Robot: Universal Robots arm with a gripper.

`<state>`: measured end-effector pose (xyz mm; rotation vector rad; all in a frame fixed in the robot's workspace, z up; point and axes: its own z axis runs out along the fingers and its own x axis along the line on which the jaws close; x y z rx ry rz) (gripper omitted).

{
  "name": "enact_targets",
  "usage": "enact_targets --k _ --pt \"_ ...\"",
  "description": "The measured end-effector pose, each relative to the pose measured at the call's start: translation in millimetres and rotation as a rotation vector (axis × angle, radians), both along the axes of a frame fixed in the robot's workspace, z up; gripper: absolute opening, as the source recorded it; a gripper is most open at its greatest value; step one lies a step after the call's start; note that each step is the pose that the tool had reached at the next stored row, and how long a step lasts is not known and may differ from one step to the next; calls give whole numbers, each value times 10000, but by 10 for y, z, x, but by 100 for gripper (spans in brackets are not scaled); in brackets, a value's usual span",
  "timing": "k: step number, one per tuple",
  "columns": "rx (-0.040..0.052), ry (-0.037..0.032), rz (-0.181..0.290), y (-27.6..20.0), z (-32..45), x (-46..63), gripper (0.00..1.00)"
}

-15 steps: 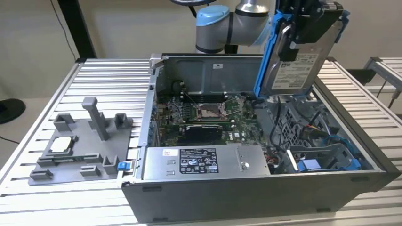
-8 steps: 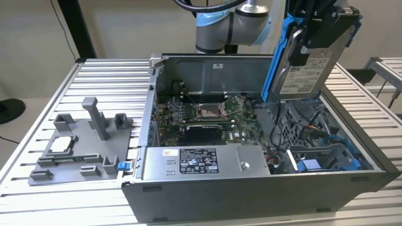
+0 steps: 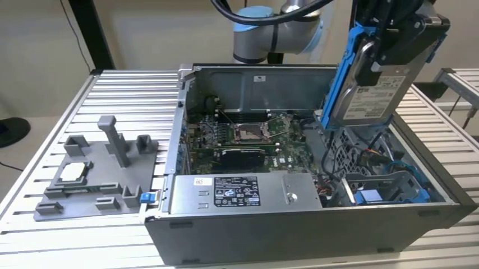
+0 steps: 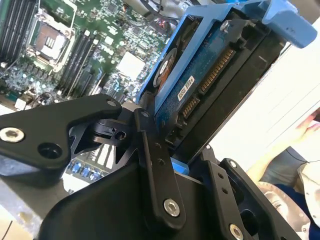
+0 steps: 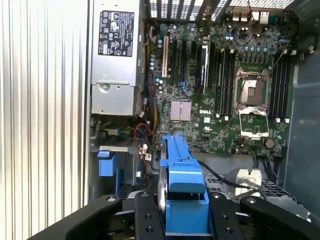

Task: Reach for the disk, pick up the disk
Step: 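Pick up the disk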

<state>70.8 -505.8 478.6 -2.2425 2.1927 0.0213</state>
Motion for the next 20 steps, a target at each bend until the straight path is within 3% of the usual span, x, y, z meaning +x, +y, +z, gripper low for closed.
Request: enact_targets --k 10,16,20 --pt "12 1 -2 -304 -9 23 0" --pt "17 1 -3 -523 -18 25 0" --pt "35 1 -8 -607 -35 42 0"
